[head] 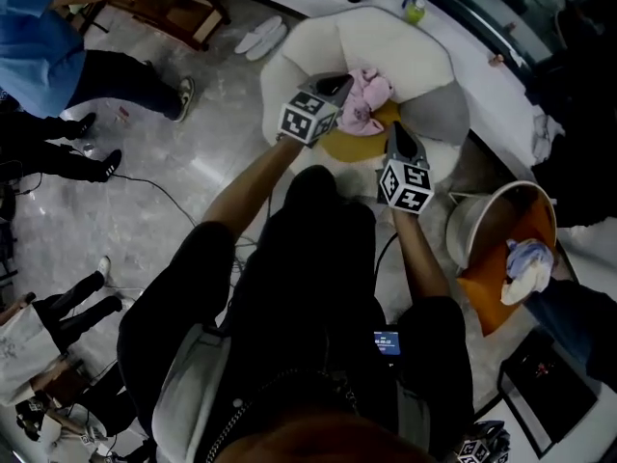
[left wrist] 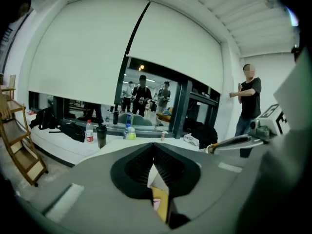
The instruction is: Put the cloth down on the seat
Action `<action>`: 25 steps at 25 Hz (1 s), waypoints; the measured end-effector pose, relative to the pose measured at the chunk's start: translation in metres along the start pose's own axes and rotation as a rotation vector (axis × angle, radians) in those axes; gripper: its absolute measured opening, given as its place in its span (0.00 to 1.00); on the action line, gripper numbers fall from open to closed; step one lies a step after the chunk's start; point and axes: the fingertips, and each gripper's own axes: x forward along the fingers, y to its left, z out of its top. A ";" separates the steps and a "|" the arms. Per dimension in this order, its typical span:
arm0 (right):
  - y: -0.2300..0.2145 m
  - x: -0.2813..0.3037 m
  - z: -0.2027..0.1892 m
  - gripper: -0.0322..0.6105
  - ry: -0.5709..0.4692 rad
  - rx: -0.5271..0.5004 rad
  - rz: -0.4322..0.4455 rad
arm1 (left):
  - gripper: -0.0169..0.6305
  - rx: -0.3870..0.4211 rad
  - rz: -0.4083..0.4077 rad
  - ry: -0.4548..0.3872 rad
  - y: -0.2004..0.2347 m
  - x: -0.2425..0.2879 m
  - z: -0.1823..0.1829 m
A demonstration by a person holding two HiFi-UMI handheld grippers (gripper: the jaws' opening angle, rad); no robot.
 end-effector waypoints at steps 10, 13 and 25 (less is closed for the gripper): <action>0.059 -0.106 0.111 0.05 0.000 0.003 0.015 | 0.04 -0.022 -0.009 0.029 -0.064 -0.087 0.111; 0.064 -0.137 0.131 0.05 -0.008 -0.003 0.015 | 0.04 -0.034 0.005 0.026 -0.084 -0.109 0.134; 0.082 -0.192 0.166 0.05 -0.062 -0.008 -0.019 | 0.04 -0.011 -0.023 0.004 -0.121 -0.153 0.177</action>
